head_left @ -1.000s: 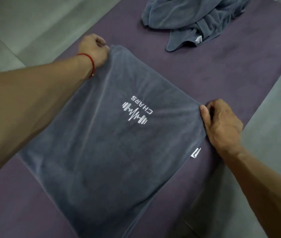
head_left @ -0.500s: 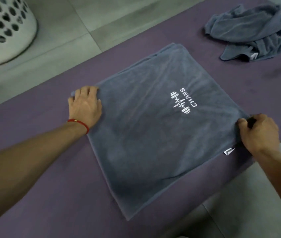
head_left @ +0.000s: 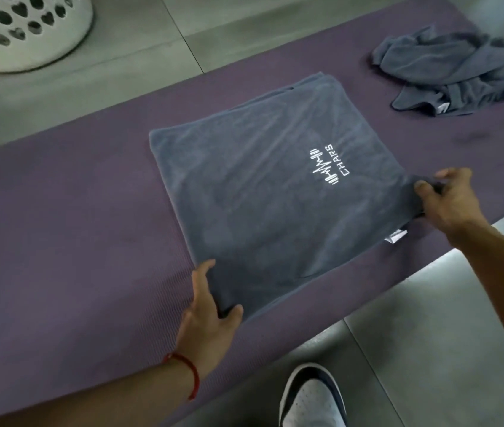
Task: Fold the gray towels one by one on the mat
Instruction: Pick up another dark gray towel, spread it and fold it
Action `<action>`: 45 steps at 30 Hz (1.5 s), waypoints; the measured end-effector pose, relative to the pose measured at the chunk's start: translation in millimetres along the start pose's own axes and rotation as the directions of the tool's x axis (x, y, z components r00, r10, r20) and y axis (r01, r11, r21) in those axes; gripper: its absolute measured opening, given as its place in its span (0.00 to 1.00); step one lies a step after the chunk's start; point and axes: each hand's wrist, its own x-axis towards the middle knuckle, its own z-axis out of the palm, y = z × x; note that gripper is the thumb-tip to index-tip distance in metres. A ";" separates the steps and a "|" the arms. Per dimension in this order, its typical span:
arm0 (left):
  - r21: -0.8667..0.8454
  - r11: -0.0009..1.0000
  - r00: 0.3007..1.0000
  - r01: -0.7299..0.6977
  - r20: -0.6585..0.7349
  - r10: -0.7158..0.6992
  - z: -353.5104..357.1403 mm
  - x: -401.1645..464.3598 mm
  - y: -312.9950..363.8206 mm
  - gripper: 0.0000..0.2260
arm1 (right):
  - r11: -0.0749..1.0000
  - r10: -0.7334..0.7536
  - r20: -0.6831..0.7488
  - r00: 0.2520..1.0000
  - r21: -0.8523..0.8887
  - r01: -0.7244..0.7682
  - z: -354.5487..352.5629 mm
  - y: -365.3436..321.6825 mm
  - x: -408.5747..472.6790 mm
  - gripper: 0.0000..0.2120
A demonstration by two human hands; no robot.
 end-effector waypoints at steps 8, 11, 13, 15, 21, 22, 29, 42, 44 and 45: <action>-0.420 0.907 0.993 -0.026 -0.118 -0.026 -41.6 -1.9 43.2 0.12 | 0.942 -0.255 0.085 0.963 0.245 0.228 -38.8 -59.7 -0.3 0.10; -0.521 0.833 0.957 -0.185 -0.290 0.032 -98.0 6.1 65.8 0.07 | 0.907 -0.199 0.115 0.973 0.397 0.138 -49.0 -112.9 -4.2 0.12; -0.564 0.777 0.922 -0.280 -0.383 0.054 -141.8 17.6 83.2 0.06 | 0.875 -0.177 0.145 0.974 0.475 0.088 -45.3 -150.3 -0.1 0.13; -0.592 0.732 0.878 -0.338 -0.478 0.020 -184.5 34.1 102.9 0.06 | 0.806 -0.171 0.213 0.962 0.591 0.012 -33.0 -189.6 1.0 0.12; -0.643 0.615 0.767 -0.457 -0.634 -0.093 -309.2 68.6 149.5 0.11 | 0.596 -0.286 0.278 0.917 0.801 -0.057 13.7 -309.6 -30.9 0.04; -0.614 0.623 0.737 -0.484 -0.670 -0.087 -327.1 65.7 153.5 0.11 | 0.598 -0.324 0.265 0.908 0.801 -0.020 19.6 -325.7 -37.9 0.05; -0.246 0.673 0.414 -0.697 -0.905 0.098 -429.7 17.0 187.1 0.14 | 0.441 -0.482 0.070 0.873 0.881 0.173 40.4 -432.3 -74.7 0.11; -0.241 0.856 0.584 -0.458 -0.807 0.085 -278.9 -28.3 -60.1 0.15 | 0.568 -0.331 0.295 0.896 0.821 -0.061 126.5 -227.3 -127.8 0.08; -0.381 0.883 0.711 -0.275 -0.699 -0.080 -243.5 -26.2 -104.7 0.13 | 0.671 -0.258 0.367 0.894 0.734 -0.108 143.4 -172.1 -138.8 0.09; -0.405 0.892 0.752 -0.199 -0.647 -0.126 -230.8 -26.5 -121.2 0.12 | 0.708 -0.221 0.393 0.892 0.694 -0.130 149.0 -149.1 -144.2 0.09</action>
